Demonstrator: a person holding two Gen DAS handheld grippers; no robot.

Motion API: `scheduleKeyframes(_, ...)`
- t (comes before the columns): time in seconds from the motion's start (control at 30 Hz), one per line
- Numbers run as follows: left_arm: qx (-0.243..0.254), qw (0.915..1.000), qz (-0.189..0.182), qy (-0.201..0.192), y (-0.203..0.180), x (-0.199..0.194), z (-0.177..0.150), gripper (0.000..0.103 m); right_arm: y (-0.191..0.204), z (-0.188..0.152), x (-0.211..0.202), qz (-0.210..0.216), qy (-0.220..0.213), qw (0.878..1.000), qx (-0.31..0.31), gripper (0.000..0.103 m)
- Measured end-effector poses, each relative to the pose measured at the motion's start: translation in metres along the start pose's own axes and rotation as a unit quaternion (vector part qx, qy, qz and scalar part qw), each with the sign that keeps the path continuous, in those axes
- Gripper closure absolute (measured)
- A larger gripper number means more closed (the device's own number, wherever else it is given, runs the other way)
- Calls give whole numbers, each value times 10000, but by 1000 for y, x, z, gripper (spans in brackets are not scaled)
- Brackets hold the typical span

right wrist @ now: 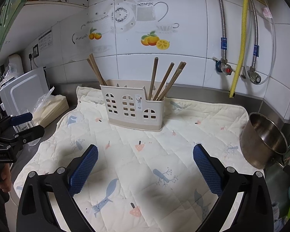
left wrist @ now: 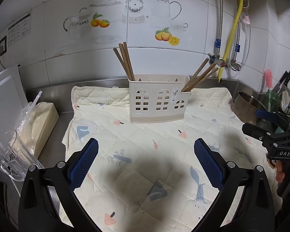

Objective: Organize utensils

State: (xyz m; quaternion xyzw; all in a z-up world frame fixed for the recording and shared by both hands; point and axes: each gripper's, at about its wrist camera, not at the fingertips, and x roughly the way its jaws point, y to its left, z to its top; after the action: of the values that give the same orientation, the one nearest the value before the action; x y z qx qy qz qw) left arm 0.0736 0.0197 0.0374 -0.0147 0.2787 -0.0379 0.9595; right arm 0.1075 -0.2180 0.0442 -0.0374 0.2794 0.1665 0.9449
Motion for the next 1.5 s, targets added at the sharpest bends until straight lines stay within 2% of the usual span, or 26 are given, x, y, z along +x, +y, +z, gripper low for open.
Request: scheduleKeyframes(1.5, 77, 9999, -38, 116, -6, 5, -4, 5, 3, -4, 4, 65, 53, 10000, -43, 7)
